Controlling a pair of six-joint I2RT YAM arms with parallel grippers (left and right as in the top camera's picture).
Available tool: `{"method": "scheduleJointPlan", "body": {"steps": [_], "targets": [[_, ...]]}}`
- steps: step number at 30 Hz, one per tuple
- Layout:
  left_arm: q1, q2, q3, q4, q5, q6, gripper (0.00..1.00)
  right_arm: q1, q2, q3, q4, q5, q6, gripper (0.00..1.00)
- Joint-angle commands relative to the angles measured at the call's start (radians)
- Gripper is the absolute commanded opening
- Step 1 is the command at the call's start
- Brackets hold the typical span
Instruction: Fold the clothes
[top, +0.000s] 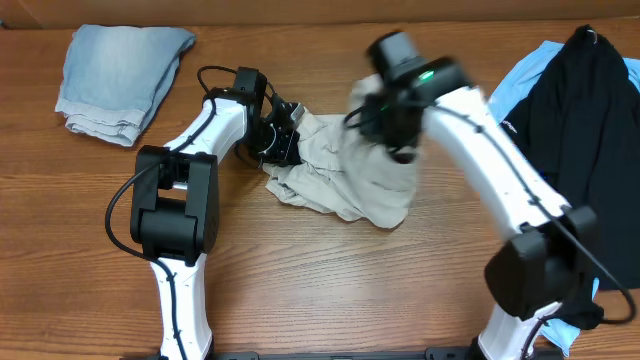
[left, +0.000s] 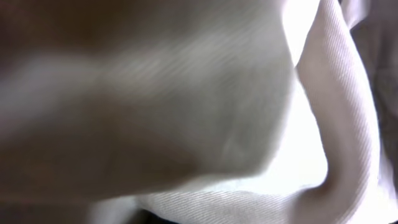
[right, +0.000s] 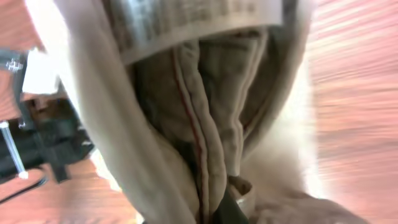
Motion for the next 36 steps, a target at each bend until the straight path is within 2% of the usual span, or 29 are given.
{"method": "scheduleJointPlan", "body": {"steps": [1, 9, 15, 25, 31, 36], "targets": [[0.005, 0.013, -0.008, -0.013, -0.095, -0.025, 0.04, -0.084, -0.064, 0.106, -0.092, 0.095, -0.088, 0.04], [0.005, 0.013, -0.008, -0.014, -0.120, -0.062, 0.04, -0.335, -0.064, 0.111, -0.249, 0.127, -0.169, 0.04], [0.003, 0.013, -0.008, -0.013, -0.119, -0.070, 0.04, -0.389, -0.064, 0.111, -0.249, 0.083, -0.221, 0.04], [-0.010, 0.013, -0.008, -0.017, -0.117, -0.070, 0.04, -0.266, -0.064, 0.111, -0.183, 0.081, -0.149, 0.04], [-0.017, 0.013, -0.008, -0.016, -0.117, -0.070, 0.04, -0.115, -0.063, 0.111, -0.112, 0.076, -0.079, 0.04], [-0.023, 0.013, -0.008, -0.016, -0.117, -0.069, 0.04, 0.015, -0.052, 0.087, 0.011, 0.114, -0.010, 0.04]]}}
